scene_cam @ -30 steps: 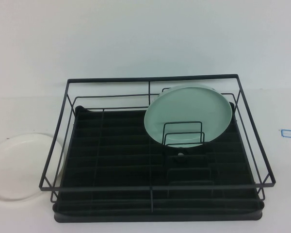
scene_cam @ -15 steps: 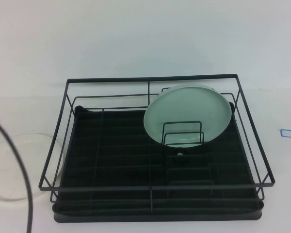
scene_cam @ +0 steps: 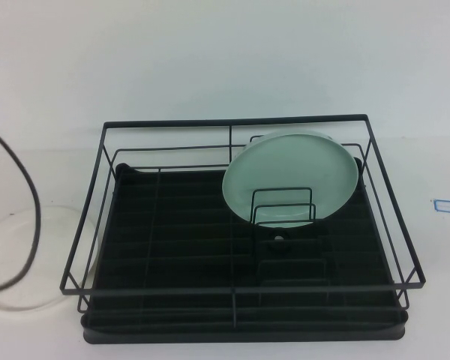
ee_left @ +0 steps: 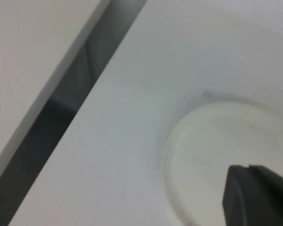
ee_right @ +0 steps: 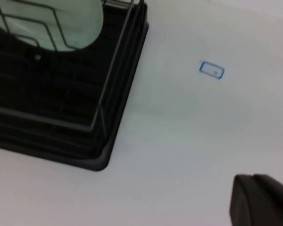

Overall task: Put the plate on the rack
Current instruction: Pick up the plate from the table

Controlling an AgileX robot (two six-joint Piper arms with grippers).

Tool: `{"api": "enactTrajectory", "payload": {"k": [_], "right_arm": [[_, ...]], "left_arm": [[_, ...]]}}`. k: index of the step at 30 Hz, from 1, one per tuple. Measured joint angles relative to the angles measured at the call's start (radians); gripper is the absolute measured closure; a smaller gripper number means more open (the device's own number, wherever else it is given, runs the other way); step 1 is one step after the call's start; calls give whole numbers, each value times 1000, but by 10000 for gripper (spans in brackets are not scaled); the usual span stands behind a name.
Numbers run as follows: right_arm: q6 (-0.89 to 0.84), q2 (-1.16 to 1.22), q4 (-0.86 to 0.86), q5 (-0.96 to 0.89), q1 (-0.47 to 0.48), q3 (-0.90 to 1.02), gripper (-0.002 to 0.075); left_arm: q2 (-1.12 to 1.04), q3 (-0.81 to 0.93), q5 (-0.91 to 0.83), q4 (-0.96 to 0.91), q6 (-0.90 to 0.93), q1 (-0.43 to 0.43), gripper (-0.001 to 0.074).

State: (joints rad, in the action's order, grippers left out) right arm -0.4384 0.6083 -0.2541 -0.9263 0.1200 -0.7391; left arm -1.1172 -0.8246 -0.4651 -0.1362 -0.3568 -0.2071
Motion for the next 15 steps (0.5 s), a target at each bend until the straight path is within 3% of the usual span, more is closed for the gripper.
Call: {"api": "enactTrajectory", "payload": {"k": [4,8,11,15], "right_arm": [[-5,0,-38,-36,0,0,707],[-42,0,-107,-68,0,0,707],[-64,0,-154,-114,0,0,707],[-70,0,-174,-167,0,0,707]], "left_arm": [[-134,-36,-64,333,409,-100,722],[-258,-41,-112,641,682,-175,585],[-337,-41,-116,678,768,-208,468],[-401,-41,-72,620,777,-215,410]]}}
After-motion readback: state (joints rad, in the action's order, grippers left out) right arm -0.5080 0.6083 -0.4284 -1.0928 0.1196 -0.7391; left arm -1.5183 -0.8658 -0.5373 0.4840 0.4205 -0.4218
